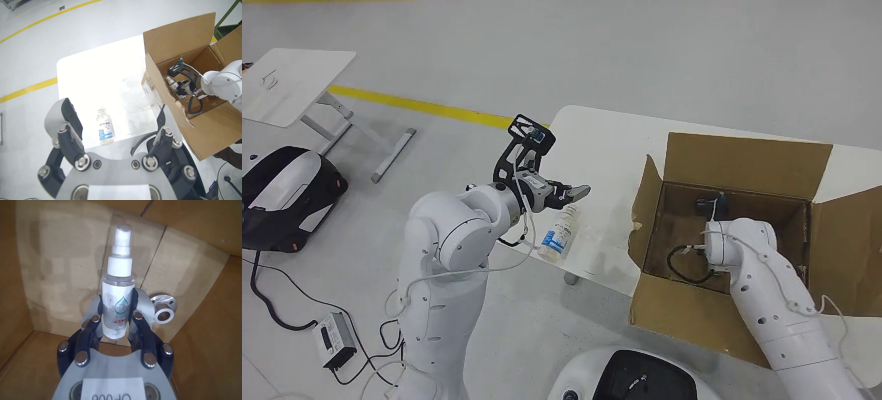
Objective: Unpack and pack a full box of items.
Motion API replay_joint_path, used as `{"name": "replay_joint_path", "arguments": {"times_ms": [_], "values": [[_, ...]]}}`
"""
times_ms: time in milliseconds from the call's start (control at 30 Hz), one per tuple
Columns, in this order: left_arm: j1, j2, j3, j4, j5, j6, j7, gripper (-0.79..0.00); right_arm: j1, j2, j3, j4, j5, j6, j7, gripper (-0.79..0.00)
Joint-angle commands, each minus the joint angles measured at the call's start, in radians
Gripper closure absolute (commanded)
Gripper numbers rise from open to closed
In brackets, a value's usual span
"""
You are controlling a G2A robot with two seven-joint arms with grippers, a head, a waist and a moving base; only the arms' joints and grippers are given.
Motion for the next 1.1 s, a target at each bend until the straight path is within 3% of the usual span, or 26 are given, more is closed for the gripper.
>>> {"name": "replay_joint_path", "arguments": {"times_ms": [0, 233, 400, 600, 733, 1067], "values": [[0.0, 0.0, 0.0, 0.0, 0.0, 0.0, 0.0, -0.785, -0.004, 0.003, 0.011, -0.054, -0.011, -0.004, 0.011, 0.0], [0.0, 0.0, 0.0, 0.0, 0.0, 0.0, 0.0, -0.785, -0.092, 0.036, 0.1, -0.433, -0.108, -0.039, 0.096, 0.0], [0.0, 0.0, 0.0, 0.0, 0.0, 0.0, 0.0, -0.785, -0.234, 0.065, 0.204, -0.785, -0.165, -0.105, 0.099, 0.0], [0.0, 0.0, 0.0, 0.0, 0.0, 0.0, 0.0, -0.785, -0.368, 0.084, 0.325, -1.073, -0.175, -0.148, 0.032, 0.0], [0.0, 0.0, 0.0, 0.0, 0.0, 0.0, 0.0, -0.785, -0.437, 0.087, 0.387, -1.127, -0.126, -0.148, -0.063, 0.0], [0.0, 0.0, 0.0, 0.0, 0.0, 0.0, 0.0, -0.785, -0.437, 0.087, 0.387, -1.127, -0.126, -0.148, -0.063, 0.0]]}}
